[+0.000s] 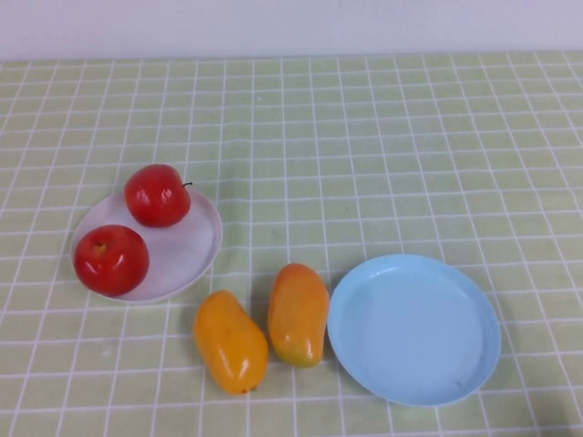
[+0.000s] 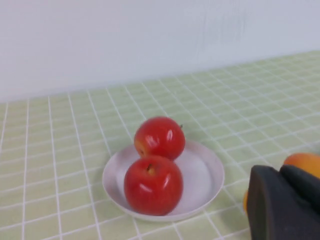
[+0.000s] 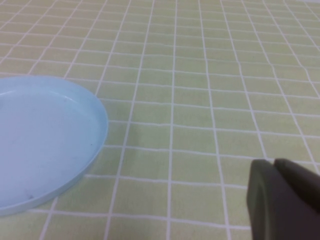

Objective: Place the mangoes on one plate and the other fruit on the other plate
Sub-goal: Put another type of fruit in the right plate

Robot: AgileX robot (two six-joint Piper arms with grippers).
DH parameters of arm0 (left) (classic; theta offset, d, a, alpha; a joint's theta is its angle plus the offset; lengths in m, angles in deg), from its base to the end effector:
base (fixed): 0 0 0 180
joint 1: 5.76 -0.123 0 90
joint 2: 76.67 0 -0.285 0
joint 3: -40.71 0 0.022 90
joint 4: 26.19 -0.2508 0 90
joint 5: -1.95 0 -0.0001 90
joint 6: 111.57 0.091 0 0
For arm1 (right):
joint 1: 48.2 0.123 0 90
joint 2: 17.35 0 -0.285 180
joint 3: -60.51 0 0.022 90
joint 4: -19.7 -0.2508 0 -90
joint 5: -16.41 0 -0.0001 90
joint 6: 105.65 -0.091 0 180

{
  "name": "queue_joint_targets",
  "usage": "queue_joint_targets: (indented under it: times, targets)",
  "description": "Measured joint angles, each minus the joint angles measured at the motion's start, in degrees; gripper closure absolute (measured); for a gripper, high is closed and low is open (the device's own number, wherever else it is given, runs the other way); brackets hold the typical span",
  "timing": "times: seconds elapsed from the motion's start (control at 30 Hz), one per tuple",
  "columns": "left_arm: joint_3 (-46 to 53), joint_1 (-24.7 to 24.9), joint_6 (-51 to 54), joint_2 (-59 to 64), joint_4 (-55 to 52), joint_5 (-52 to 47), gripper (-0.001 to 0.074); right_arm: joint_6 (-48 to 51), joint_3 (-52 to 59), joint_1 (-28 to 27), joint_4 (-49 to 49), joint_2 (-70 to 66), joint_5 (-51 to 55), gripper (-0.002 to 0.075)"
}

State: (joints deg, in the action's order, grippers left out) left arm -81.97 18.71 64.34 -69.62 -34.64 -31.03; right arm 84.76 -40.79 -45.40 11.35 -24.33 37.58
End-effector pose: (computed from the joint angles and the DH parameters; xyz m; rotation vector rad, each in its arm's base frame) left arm 0.0247 -0.0032 0.2750 0.3448 1.6628 -0.2124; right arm 0.0523 0.0073 0.1723 -0.1242 1.8571 0.0511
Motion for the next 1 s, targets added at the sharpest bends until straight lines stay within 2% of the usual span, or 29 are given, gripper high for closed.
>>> queue_joint_targets:
  times: [0.17,0.3,0.43,0.67,1.0]
  targets:
    - [7.7,-2.6,-0.9,0.4,-4.1,11.3,0.0733,0.0,0.0,0.0,0.0,0.0,0.0,0.0741]
    - [14.7,-9.6,-1.0,0.4,-3.9,21.8,0.0733,0.0,0.0,0.0,0.0,0.0,0.0,0.0742]
    - [19.9,-16.4,1.5,0.5,2.1,26.7,0.0733,0.0,0.0,0.0,0.0,0.0,0.0,0.0742]
    - [21.3,-23.1,6.6,0.5,7.9,25.8,0.0733,0.0,0.0,0.0,0.0,0.0,0.0,0.0741]
    - [21.3,-23.5,8.1,0.1,8.8,14.0,0.0733,0.0,0.0,0.0,0.0,0.0,0.1,0.0741]
